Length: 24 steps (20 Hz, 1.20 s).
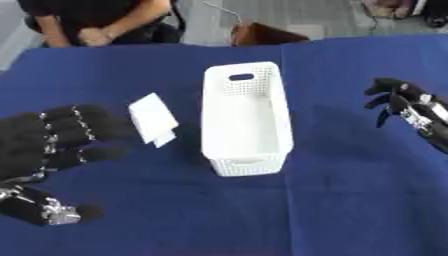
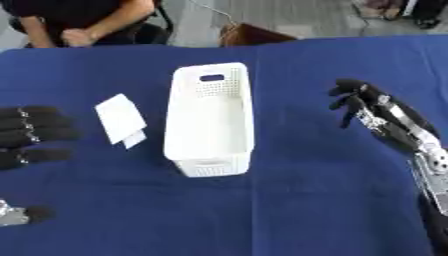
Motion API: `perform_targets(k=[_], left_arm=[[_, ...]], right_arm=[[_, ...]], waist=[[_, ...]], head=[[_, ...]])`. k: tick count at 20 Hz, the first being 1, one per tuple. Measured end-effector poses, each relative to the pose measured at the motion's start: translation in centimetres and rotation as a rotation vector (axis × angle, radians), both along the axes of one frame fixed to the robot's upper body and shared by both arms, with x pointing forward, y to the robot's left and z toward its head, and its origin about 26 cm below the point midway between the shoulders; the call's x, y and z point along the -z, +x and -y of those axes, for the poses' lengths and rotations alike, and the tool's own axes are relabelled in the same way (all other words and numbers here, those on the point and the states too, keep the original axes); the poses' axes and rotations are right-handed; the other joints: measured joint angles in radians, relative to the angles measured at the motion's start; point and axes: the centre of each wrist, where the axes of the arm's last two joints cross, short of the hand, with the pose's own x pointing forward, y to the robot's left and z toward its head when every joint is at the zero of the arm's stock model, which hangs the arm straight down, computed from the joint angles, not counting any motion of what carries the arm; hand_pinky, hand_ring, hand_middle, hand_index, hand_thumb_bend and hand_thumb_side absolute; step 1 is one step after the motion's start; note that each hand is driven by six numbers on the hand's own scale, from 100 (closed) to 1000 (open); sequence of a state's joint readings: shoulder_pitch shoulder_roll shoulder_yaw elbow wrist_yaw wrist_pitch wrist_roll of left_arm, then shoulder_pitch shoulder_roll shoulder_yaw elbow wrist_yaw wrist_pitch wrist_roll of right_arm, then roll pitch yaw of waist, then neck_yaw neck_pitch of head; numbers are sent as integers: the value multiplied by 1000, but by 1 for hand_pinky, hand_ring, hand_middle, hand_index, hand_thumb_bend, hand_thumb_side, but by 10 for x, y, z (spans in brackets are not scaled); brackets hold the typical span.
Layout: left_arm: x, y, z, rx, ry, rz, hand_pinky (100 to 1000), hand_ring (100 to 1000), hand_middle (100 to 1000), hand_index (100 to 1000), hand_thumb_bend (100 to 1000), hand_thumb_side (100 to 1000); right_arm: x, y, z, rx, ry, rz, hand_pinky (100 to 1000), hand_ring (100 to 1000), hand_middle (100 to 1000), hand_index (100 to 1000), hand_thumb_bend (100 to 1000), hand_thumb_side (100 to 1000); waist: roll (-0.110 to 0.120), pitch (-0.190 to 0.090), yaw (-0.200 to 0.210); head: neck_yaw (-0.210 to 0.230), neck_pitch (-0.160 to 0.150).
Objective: Pick up objects on the table and place them in the box.
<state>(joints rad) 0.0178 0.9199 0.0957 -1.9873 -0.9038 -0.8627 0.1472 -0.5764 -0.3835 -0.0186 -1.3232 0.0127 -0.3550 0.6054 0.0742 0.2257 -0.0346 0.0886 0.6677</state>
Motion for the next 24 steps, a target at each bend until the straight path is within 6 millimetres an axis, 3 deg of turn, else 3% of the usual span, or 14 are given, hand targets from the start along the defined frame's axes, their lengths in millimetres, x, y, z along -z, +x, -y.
perform_targets(k=[1, 2, 3, 4, 5, 6, 7, 9, 16, 24], left_arm=[[-4, 1, 1, 1, 18, 2, 934, 953, 946, 985, 523, 581], [-9, 2, 1, 2, 38, 4, 930, 951, 945, 984, 514, 562], [-15, 4, 2, 2, 59, 5, 958, 969, 963, 1000, 573, 665], [-22, 5, 3, 1, 85, 3, 965, 974, 970, 1000, 579, 707], [-29, 7, 4, -2, 114, -2, 986, 987, 979, 1000, 659, 757], [-36, 8, 5, -7, 147, -8, 979, 983, 977, 1000, 627, 733], [-43, 9, 7, -13, 181, -13, 1000, 1000, 994, 1000, 771, 827], [-55, 12, 11, -31, 243, -23, 1000, 1000, 1000, 1000, 856, 891], [-74, 16, 22, -105, 367, 14, 1000, 1000, 1000, 1000, 848, 930], [-76, 18, 24, -138, 410, 80, 1000, 1000, 1000, 1000, 852, 897]], right_arm=[[0, 0, 0, 1, -1, -1, 468, 717, 783, 934, 100, 770], [1, 0, 0, 0, -3, -3, 468, 717, 783, 934, 100, 770], [1, 0, 0, -3, -5, -5, 468, 717, 783, 934, 100, 770], [2, 0, 0, -6, -9, -5, 468, 716, 783, 934, 100, 770], [2, 0, 0, -7, -12, -7, 467, 716, 783, 934, 100, 770], [2, 0, 0, -7, -18, -9, 467, 716, 783, 934, 100, 770], [2, 0, 2, -6, -27, -12, 466, 716, 782, 934, 100, 770], [2, 0, 3, -7, -38, -16, 466, 715, 782, 934, 100, 770], [7, -1, 3, -15, -53, -34, 464, 714, 781, 934, 100, 769], [7, -1, 3, -17, -56, -39, 464, 714, 781, 933, 100, 768]], waist=[[1, -1, 0], [5, -3, 0], [9, -7, 0], [14, -11, -2], [20, -14, -5], [27, -18, -10], [34, -21, -16], [49, -24, -26], [71, -27, -53], [74, -27, -62]], head=[[0, 2], [0, 5], [1, 6], [1, 7], [2, 9], [2, 14], [3, 16], [10, 22], [15, 25], [16, 25]])
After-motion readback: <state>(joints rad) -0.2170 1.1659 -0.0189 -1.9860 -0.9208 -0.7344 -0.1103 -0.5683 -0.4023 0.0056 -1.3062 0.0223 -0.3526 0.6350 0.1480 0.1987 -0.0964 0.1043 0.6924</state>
